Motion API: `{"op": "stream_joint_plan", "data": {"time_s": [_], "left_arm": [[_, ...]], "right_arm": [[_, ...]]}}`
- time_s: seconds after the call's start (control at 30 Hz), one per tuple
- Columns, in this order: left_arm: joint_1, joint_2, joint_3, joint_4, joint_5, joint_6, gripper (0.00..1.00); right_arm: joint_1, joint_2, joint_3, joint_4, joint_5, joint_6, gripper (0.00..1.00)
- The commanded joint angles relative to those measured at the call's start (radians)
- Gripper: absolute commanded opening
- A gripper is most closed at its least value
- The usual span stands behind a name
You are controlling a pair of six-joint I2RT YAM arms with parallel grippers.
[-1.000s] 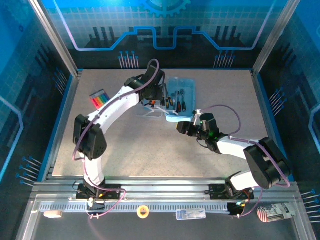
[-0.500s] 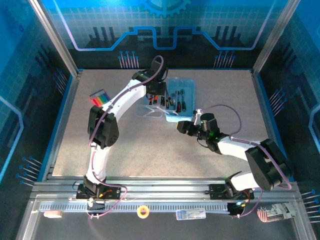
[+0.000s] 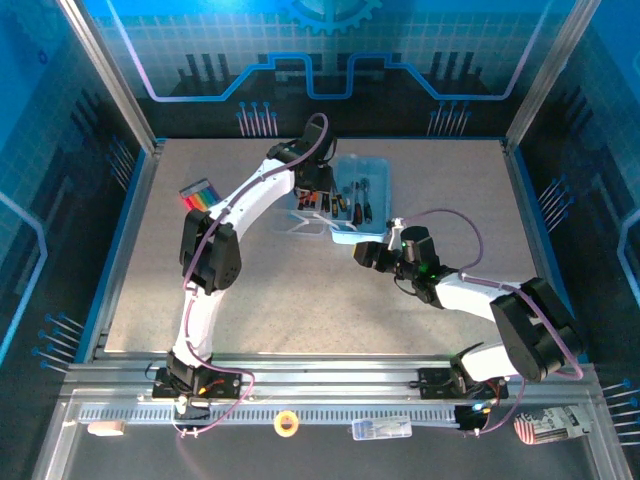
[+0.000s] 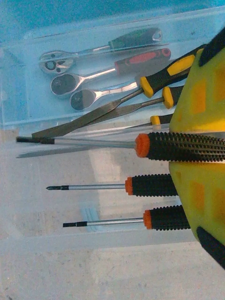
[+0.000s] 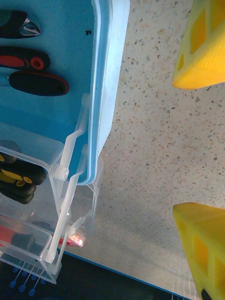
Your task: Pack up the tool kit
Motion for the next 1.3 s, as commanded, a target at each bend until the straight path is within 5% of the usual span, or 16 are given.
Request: {"op": "stream_joint_plan", "data": {"time_s": [0.0,0.13,0.37,0.6,0.8,1.07,1.27], "left_arm": [[0.006,0.003,0.045,-0.009,0.020,0.004,0.28],[0.010,-0.012,0.040,-0.017,0.005,0.002,0.40],[0.028,-0.166,-0.061,0.034,0.006,-0.002,0.41],[0.146,-0.501,-0.489,0.266,-0.002,-0.135,0.38],[0.268,-0.710,-0.907,0.479,0.022,-0.284,0.38],[0.390,-0.623,-1.015,0.574,0.220,-0.359,0.35],[0.390,-0.450,-0.917,0.589,0.377,-0.308,0.30]], "right_arm": [[-0.014,0.000,0.021,-0.007,0.007,-0.014,0.66],[-0.014,0.002,0.019,-0.002,0.000,-0.013,0.66],[-0.015,-0.009,0.018,-0.012,0.007,-0.016,0.66],[-0.020,-0.056,0.000,-0.016,0.022,-0.026,0.65],[-0.022,-0.181,-0.051,-0.044,0.167,-0.096,0.67],[-0.042,-0.317,-0.134,-0.032,0.377,-0.073,0.66],[-0.149,-0.238,0.014,-0.259,0.246,-0.081,0.64]]}}
